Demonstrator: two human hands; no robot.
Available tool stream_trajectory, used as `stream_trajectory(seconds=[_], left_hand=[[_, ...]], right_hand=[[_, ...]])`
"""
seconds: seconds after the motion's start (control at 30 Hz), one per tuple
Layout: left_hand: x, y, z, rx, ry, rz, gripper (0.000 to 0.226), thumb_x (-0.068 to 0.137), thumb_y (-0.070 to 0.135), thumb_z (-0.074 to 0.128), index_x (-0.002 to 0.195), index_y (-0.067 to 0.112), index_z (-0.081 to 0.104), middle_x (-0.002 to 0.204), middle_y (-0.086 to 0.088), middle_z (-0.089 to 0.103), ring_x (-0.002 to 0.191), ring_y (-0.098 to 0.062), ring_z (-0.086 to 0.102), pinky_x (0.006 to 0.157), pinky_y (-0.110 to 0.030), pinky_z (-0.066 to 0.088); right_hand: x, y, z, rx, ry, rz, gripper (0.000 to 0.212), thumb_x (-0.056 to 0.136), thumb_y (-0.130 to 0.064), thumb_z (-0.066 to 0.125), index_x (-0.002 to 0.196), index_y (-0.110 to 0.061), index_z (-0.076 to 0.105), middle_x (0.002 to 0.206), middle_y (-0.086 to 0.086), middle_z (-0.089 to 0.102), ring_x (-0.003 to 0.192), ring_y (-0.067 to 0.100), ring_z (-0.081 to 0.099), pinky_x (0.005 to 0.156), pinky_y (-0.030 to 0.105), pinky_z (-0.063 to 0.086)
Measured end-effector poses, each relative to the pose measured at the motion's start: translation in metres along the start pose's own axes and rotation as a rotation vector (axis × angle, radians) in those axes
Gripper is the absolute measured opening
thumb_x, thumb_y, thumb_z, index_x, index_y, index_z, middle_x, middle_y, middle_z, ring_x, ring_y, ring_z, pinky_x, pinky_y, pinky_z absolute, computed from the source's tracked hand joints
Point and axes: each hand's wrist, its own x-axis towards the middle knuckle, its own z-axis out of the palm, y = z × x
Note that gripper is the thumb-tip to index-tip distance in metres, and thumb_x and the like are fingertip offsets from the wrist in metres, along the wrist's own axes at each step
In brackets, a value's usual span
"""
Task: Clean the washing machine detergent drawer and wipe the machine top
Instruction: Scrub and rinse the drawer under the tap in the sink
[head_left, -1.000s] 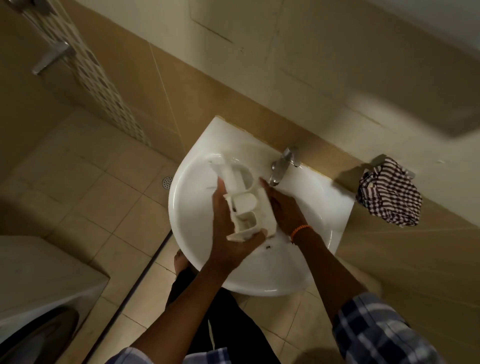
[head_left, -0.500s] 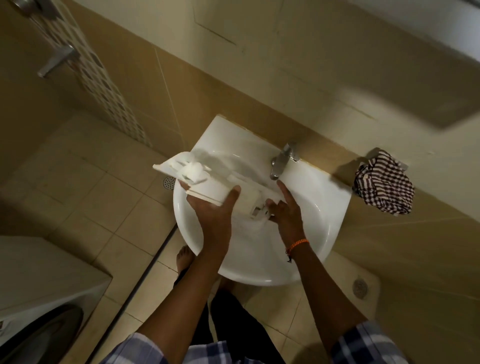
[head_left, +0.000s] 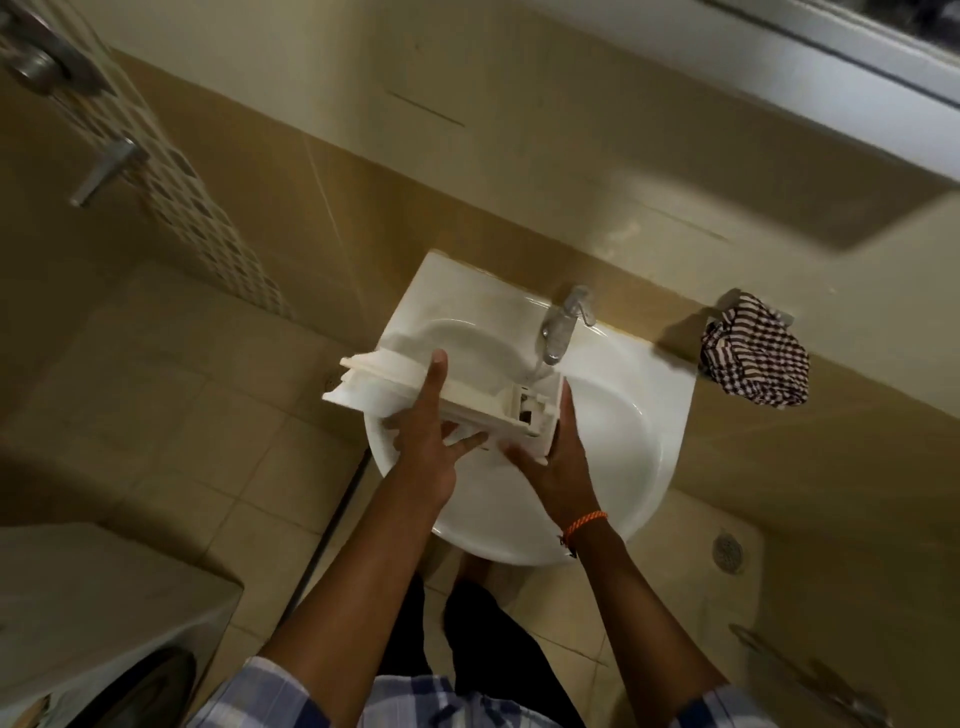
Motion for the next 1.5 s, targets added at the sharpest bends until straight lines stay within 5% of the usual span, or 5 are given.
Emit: stream_trajectory(seconds=[0.13,0.37,0.7,1.17,1.5], left_hand=[[0.002,-0.002,-0.008,0.309,-0.077,0.001,0.111,0.073,0.062,0.091,0.163,0.033,0.034,0.153,0.000,0.049,0.134,-0.026,0.053,0.079,-0.048,0.068],[0.030,-0.003,-0.037,0.518,-0.025,0.003,0.061,0.094,0.046,0.081,0.143,0.019,0.057,0.113,-0.007,0.067,0.100,-0.022,0.066,0.090,-0.045,0.063],[0.055,0.010,-0.034,0.301,-0.157,-0.174,0.009,0.102,0.017,0.071,0.108,0.011,0.071,0.099,-0.011,0.072,0.102,-0.029,0.074,0.098,-0.044,0.060],[0.015,0.026,-0.012,0.617,-0.171,0.655,0.067,0.087,0.041,0.090,0.143,0.021,0.058,0.130,0.002,0.072,0.122,-0.017,0.071,0.099,-0.050,0.064],[0.004,0.012,-0.007,0.838,-0.206,0.968,0.087,0.069,0.063,0.093,0.140,0.044,0.047,0.130,0.036,0.057,0.127,0.001,0.061,0.108,-0.048,0.059]], right_hand=[[-0.006,0.005,-0.001,0.116,0.283,0.087,0.071,0.103,-0.022,0.071,0.164,-0.026,0.036,0.136,-0.005,0.070,0.124,0.014,0.068,0.106,0.047,0.057],[0.001,0.004,-0.022,0.292,0.459,0.257,0.024,0.102,-0.022,0.068,0.125,-0.017,0.073,0.092,0.001,0.076,0.087,0.013,0.072,0.078,0.038,0.062],[0.069,0.000,-0.044,0.220,0.500,0.681,0.066,0.075,-0.079,0.077,0.098,-0.018,0.064,0.109,0.009,0.071,0.102,0.028,0.070,0.086,0.044,0.065],[0.093,0.032,0.007,0.441,0.396,0.720,0.066,0.080,-0.070,0.074,0.111,-0.012,0.071,0.109,0.018,0.076,0.089,0.029,0.069,0.097,0.050,0.060],[0.124,0.019,0.018,0.777,0.550,0.623,0.027,0.107,-0.015,0.054,0.092,-0.004,0.074,0.057,-0.004,0.046,0.047,0.009,0.034,0.042,0.020,0.035]])
